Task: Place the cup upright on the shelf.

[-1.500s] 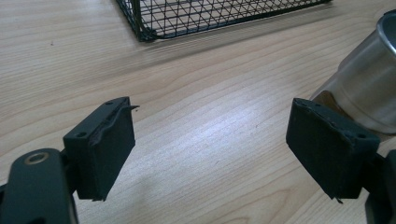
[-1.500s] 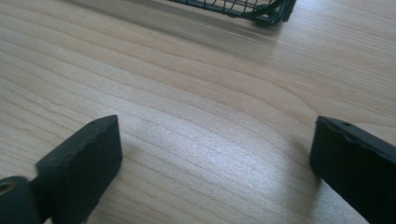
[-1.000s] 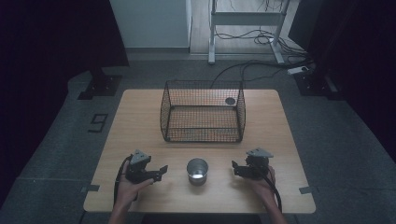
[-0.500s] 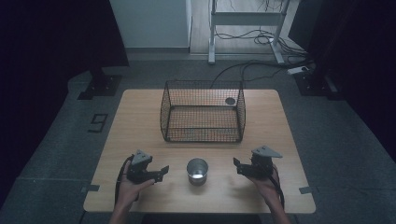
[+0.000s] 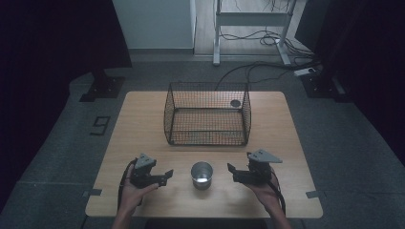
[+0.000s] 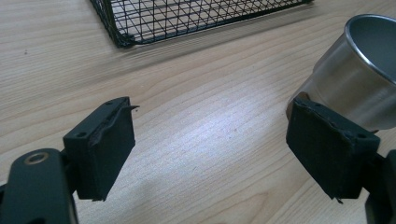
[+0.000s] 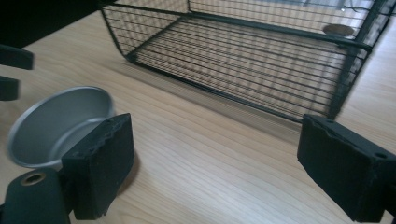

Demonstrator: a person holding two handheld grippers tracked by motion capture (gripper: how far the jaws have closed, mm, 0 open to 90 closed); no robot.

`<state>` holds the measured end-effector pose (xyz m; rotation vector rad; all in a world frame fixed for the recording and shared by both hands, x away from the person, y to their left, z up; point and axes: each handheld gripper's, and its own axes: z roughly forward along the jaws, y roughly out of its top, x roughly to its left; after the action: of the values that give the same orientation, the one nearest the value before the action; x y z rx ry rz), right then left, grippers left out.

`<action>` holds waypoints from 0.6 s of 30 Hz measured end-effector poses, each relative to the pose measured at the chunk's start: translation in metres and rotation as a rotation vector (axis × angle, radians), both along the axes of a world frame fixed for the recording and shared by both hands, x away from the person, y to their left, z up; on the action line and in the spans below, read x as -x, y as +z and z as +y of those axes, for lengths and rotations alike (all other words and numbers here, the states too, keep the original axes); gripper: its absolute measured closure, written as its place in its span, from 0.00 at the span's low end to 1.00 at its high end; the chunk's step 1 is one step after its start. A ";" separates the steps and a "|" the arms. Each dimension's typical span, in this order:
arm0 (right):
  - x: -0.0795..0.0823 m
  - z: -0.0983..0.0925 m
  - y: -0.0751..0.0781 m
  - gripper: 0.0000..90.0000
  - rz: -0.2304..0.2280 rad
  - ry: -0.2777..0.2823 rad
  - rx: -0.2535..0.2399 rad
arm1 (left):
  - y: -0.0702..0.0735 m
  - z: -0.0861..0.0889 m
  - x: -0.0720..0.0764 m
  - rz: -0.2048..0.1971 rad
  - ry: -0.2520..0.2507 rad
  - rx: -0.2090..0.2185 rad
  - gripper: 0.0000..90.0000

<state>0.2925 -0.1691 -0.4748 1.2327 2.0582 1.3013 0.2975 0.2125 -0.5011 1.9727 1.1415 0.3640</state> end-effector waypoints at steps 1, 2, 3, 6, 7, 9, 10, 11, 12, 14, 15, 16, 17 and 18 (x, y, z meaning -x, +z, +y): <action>0.001 0.004 0.002 0.12 -0.005 0.012 0.004 | 0.000 0.000 0.000 0.002 0.000 0.000 0.17; 0.002 0.006 0.003 0.12 -0.002 0.015 0.004 | 0.001 0.001 0.001 -0.002 0.002 0.005 0.17; 0.002 0.007 0.004 0.12 -0.006 0.018 0.004 | 0.002 0.002 0.001 -0.003 0.002 0.009 0.17; 0.003 0.010 0.006 0.12 -0.006 0.023 0.003 | 0.002 0.002 0.001 -0.005 0.002 0.010 0.17; 0.004 0.015 0.005 0.12 -0.004 0.037 0.007 | 0.002 0.003 0.001 -0.003 0.002 0.012 0.17; 0.003 0.020 0.004 0.12 0.004 0.053 0.011 | 0.002 0.003 0.001 -0.002 0.003 0.012 0.17; 0.002 0.023 0.003 0.12 0.005 0.058 0.011 | 0.002 0.003 0.001 -0.003 0.003 0.014 0.17; 0.002 0.026 0.002 0.12 0.011 0.068 0.014 | 0.003 0.003 0.001 -0.004 0.004 0.016 0.17; 0.001 0.029 0.001 0.12 0.015 0.075 0.019 | 0.003 0.004 0.001 -0.005 0.005 0.017 0.17; 0.000 0.032 0.000 0.12 0.018 0.080 0.021 | 0.003 0.005 0.000 -0.003 0.006 0.018 0.17; -0.001 0.035 -0.001 0.12 0.021 0.086 0.022 | 0.003 0.006 0.000 -0.004 0.008 0.017 0.17; -0.003 0.040 -0.002 0.11 0.027 0.097 0.023 | 0.003 0.006 0.000 -0.005 0.010 0.019 0.17; -0.003 0.043 -0.003 0.11 0.029 0.102 0.025 | 0.003 0.007 0.000 -0.005 0.011 0.019 0.17; -0.003 0.045 -0.003 0.11 0.030 0.107 0.025 | 0.004 0.007 0.001 -0.005 0.012 0.021 0.17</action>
<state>0.2959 -0.1241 -0.4779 1.1526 2.1818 1.3071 0.2969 0.2195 -0.4974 1.9468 1.1496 0.3614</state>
